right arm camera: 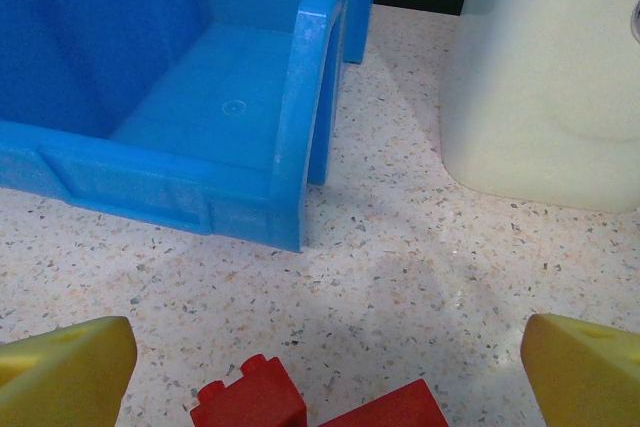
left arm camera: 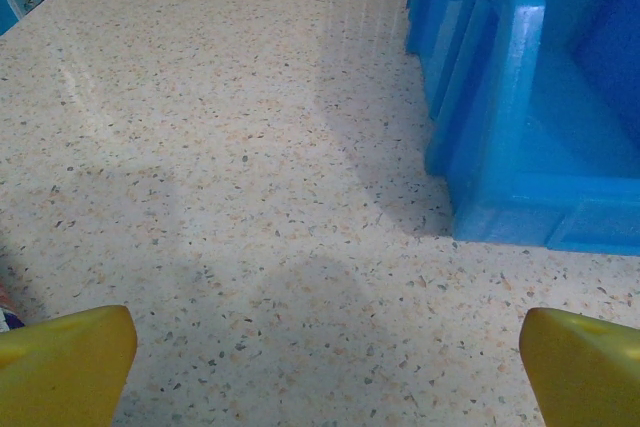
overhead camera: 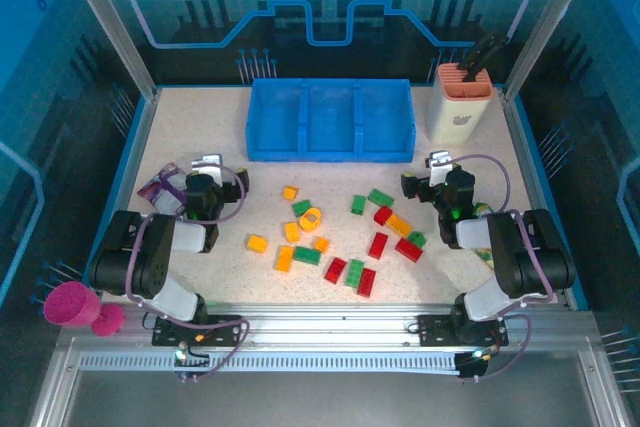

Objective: Sort the legos into containers by color
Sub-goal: Pick up the lego from the middle-right of the table.

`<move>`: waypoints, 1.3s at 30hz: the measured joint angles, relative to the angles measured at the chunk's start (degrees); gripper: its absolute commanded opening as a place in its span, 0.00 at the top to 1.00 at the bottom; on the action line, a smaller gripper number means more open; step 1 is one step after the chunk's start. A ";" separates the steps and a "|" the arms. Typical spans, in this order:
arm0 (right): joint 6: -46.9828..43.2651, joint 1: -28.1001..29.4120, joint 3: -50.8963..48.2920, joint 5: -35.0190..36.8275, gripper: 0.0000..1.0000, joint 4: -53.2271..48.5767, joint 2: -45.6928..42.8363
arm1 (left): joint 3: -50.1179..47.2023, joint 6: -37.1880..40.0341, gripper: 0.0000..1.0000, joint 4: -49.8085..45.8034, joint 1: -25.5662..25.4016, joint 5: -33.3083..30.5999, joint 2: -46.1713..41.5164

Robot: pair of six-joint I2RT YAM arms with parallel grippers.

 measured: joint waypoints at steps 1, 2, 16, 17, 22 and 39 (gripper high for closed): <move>0.00 0.00 0.00 0.00 0.00 0.00 0.00 | 0.00 0.00 0.01 0.00 0.00 0.00 0.00; 0.00 0.00 0.00 0.00 0.00 0.00 0.00 | 0.00 0.00 0.00 0.00 0.00 0.00 0.00; 0.02 0.00 0.00 -0.20 0.00 0.00 0.00 | 0.00 0.00 0.01 0.00 0.00 0.00 0.00; 0.02 0.00 0.00 -0.20 0.00 0.00 0.00 | 0.00 0.02 0.01 0.00 0.00 0.00 0.00; 0.02 0.00 0.00 -0.22 0.00 0.00 0.00 | 0.00 0.00 0.01 0.00 0.00 0.00 0.00; 4.52 -0.22 9.22 5.88 0.00 -22.32 -10.40 | 0.00 0.00 0.01 0.00 0.02 0.00 0.00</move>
